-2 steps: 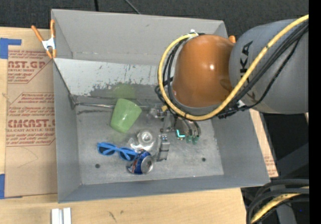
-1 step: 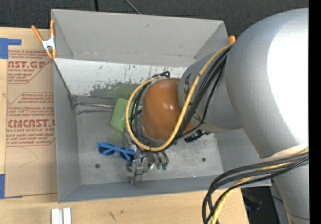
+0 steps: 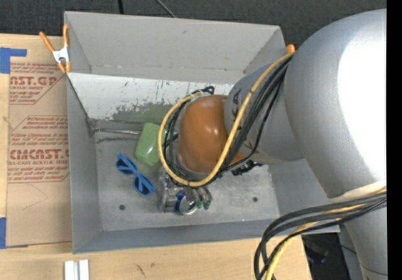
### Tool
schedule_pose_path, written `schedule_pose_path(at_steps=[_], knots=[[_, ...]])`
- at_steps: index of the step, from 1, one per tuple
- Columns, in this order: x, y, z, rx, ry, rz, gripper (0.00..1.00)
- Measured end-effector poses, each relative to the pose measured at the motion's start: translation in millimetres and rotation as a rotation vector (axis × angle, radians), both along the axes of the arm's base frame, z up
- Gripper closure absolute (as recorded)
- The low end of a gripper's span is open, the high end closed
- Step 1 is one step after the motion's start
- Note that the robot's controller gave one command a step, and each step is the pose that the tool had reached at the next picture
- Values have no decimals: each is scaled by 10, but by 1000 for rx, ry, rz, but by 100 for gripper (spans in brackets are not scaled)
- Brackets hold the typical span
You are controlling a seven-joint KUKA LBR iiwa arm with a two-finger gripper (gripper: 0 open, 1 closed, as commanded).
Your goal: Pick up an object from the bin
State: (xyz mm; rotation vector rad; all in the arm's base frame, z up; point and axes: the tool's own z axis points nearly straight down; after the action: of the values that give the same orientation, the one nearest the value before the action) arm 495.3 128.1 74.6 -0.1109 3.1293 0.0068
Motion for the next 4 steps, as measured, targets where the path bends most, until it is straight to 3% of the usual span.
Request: schedule_pose_path(at_steps=[1, 2, 3, 4], knots=[[-30, -8, -22, -3, 11, 0, 0], [-5, -6, -6, -1, 2, -1, 100], [276, -100, 957, -4, -1, 121, 100], [251, -97, 916, -4, 8, 121, 0]])
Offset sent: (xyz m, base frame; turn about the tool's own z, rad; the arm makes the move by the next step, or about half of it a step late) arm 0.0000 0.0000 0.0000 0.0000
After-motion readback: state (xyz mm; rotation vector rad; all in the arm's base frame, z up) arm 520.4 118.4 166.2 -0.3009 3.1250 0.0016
